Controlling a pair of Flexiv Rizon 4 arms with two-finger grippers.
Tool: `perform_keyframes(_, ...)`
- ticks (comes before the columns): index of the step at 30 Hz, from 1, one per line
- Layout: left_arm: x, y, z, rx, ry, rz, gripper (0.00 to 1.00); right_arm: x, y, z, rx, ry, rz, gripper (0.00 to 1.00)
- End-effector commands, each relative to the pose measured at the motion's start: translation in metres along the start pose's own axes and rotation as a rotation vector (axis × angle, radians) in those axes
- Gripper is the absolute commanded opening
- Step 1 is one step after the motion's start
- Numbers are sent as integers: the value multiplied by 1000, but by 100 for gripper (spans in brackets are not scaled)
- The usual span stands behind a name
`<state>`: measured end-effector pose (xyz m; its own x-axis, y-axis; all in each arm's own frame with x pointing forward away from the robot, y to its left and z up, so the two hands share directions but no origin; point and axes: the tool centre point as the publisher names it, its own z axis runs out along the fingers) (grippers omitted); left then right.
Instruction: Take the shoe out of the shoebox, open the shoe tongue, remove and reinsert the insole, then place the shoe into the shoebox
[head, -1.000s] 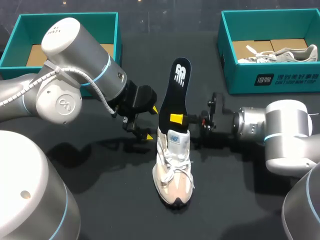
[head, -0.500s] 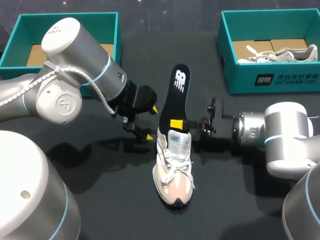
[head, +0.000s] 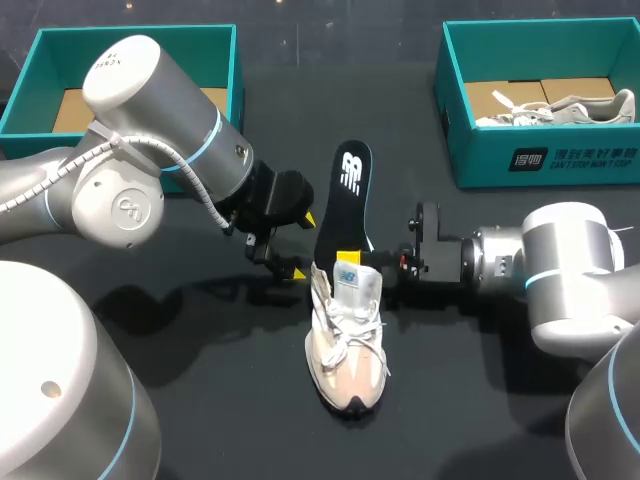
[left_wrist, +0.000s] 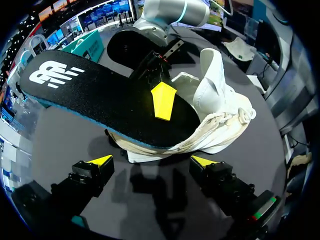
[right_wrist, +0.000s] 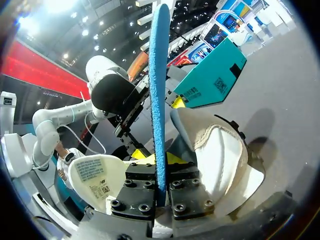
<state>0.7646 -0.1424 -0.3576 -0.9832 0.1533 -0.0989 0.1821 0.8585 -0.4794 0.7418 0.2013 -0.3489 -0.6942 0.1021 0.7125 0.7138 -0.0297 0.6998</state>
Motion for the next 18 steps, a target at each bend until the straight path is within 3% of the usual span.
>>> perform_keyframes(1,0,0,1,-1,1,1,100,0,-12,1,3,-8,4,0)
perform_keyframes(5,0,0,1,-1,1,1,100,0,-9,0,-2,-5,-8,2)
perform_keyframes(8,0,0,1,-1,1,1,100,2,-6,0,-1,4,-26,12)
perform_keyframes(18,0,0,1,-1,1,1,100,3,2,2,2,20,-60,11)
